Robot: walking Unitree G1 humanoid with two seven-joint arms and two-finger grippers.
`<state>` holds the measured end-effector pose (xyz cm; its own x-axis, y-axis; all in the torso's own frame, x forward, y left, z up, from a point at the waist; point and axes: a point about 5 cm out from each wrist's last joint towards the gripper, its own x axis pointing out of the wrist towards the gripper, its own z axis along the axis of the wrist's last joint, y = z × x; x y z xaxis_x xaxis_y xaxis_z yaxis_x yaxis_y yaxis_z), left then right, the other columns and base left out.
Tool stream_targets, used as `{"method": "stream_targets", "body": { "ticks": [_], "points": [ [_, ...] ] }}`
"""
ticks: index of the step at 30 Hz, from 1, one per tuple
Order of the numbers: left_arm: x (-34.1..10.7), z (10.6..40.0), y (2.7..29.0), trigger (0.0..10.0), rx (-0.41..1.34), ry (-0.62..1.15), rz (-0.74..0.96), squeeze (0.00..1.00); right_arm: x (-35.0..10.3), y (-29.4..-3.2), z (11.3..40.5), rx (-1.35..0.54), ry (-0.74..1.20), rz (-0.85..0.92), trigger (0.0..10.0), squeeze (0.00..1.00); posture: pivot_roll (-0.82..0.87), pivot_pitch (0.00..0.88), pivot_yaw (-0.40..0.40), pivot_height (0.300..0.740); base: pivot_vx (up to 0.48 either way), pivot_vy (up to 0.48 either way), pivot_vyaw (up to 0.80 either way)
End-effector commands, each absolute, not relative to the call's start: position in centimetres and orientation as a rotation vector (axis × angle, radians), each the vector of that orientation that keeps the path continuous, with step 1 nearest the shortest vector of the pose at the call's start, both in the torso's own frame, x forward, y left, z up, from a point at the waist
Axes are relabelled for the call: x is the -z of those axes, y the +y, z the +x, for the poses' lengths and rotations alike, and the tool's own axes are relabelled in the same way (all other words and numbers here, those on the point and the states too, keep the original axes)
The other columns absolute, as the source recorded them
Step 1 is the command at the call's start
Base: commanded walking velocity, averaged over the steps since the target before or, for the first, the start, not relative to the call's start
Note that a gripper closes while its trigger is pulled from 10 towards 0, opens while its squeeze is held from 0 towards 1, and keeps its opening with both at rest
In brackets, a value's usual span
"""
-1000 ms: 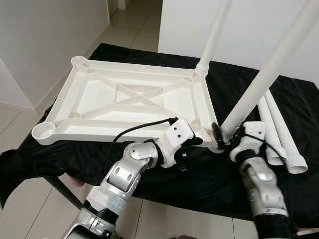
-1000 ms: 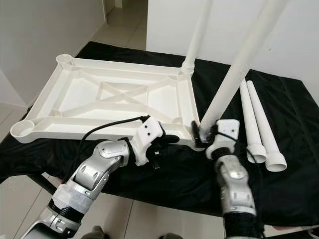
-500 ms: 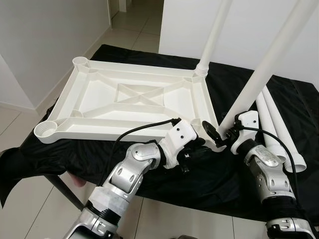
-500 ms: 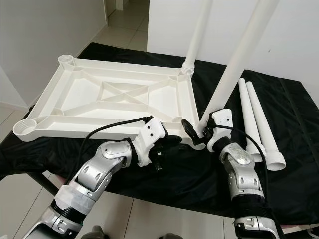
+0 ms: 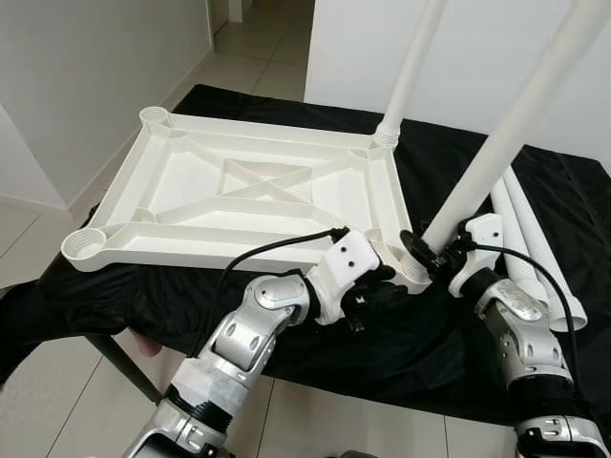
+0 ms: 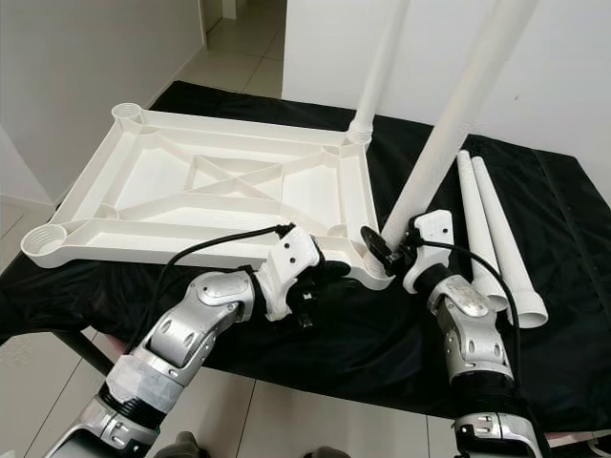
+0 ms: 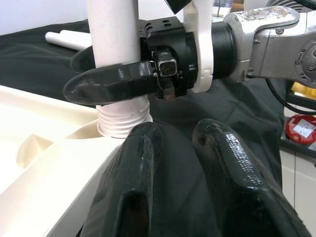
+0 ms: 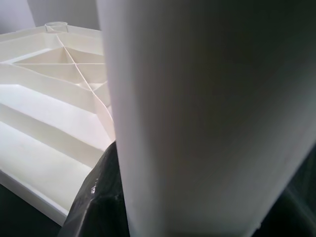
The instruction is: Building children table
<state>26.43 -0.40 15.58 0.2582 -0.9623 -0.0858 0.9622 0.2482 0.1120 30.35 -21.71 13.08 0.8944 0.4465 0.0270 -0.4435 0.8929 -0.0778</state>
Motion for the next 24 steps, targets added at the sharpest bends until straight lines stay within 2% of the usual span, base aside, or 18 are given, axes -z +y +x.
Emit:
{"method": "stream_targets", "body": {
  "ticks": [1, 8, 10, 12, 16, 21, 24],
  "points": [
    [-15.7, 26.3, -0.5, 10.0, 1.287, -0.013, 0.162, 0.00, -11.2, -21.5, 29.6, -0.477, 0.033, -0.026, 10.0, 0.00, 0.04, 0.000, -0.067, 0.740, 0.000, 0.000, 0.00],
    [-15.7, 26.3, -0.5, 10.0, 1.290, -0.012, 0.162, 0.00, -10.7, -21.0, 29.4, -0.392, 0.042, 0.018, 10.0, 0.00, 0.04, 0.000, -0.076, 0.740, 0.000, 0.000, 0.00],
    [-15.7, 26.3, -0.4, 10.0, 1.288, -0.011, 0.161, 0.00, -10.8, -20.6, 29.4, -0.321, 0.044, 0.026, 10.0, 0.00, 0.04, 0.000, -0.079, 0.740, 0.000, 0.000, 0.00],
    [-15.6, 26.4, -0.2, 10.0, 1.278, -0.008, 0.157, 0.00, -11.1, -19.4, 29.4, -0.104, 0.053, 0.068, 10.0, 0.00, 0.04, 0.000, -0.082, 0.740, 0.000, 0.000, 0.00],
    [-15.6, 26.4, -0.2, 10.0, 1.277, -0.007, 0.157, 0.00, -11.1, -19.2, 29.3, -0.066, 0.059, 0.082, 10.0, 0.00, 0.04, 0.000, -0.082, 0.740, 0.000, 0.000, 0.00],
    [-15.6, 26.5, -0.1, 10.0, 1.274, -0.003, 0.155, 0.00, -11.5, -17.6, 28.9, 0.204, 0.046, 0.141, 10.0, 0.00, 0.03, 0.011, -0.079, 0.740, 0.000, 0.000, 0.00],
    [-15.6, 26.6, 0.0, 10.0, 1.269, -0.003, 0.158, 0.00, -11.9, -16.8, 28.8, 0.267, 0.017, 0.168, 10.0, 0.00, 0.03, 0.013, -0.078, 0.740, 0.000, 0.000, 0.00]
  ]
}}
